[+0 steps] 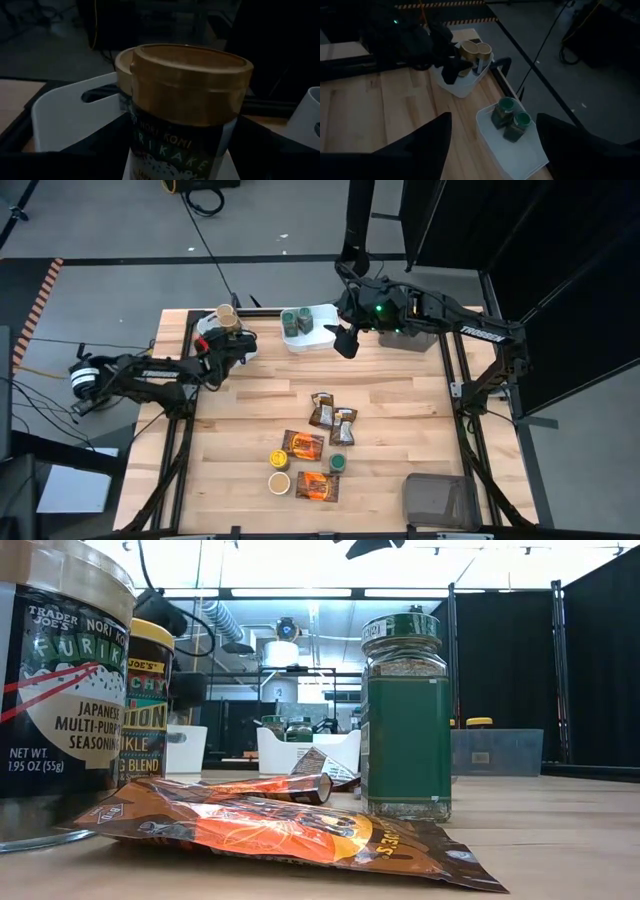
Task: Sort spices by type
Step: Put the right gold seasoning bottle into the left white bin
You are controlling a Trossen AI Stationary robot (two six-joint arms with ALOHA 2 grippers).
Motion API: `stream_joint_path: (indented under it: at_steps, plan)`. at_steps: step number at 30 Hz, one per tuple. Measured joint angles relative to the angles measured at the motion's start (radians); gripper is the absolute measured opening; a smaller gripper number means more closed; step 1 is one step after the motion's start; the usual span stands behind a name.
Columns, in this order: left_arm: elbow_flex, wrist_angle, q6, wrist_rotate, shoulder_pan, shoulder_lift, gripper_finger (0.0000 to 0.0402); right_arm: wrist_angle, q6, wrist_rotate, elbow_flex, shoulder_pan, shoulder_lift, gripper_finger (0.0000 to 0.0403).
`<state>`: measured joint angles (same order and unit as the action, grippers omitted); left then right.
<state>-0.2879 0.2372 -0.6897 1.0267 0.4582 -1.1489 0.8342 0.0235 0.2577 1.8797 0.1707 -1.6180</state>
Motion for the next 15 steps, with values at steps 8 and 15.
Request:
stream_joint_path:
  at_steps: [8,15]
  plan:
    - [-0.002,0.145,-0.005,0.007,0.001,-0.132,0.0281,0.016,0.006,-0.024,0.000,0.000,0.000,0.0296]
    - [-0.002,0.167,-0.024,0.021,0.013,-0.200,0.0281,0.037,0.011,-0.027,0.000,-0.008,0.000,0.0293]
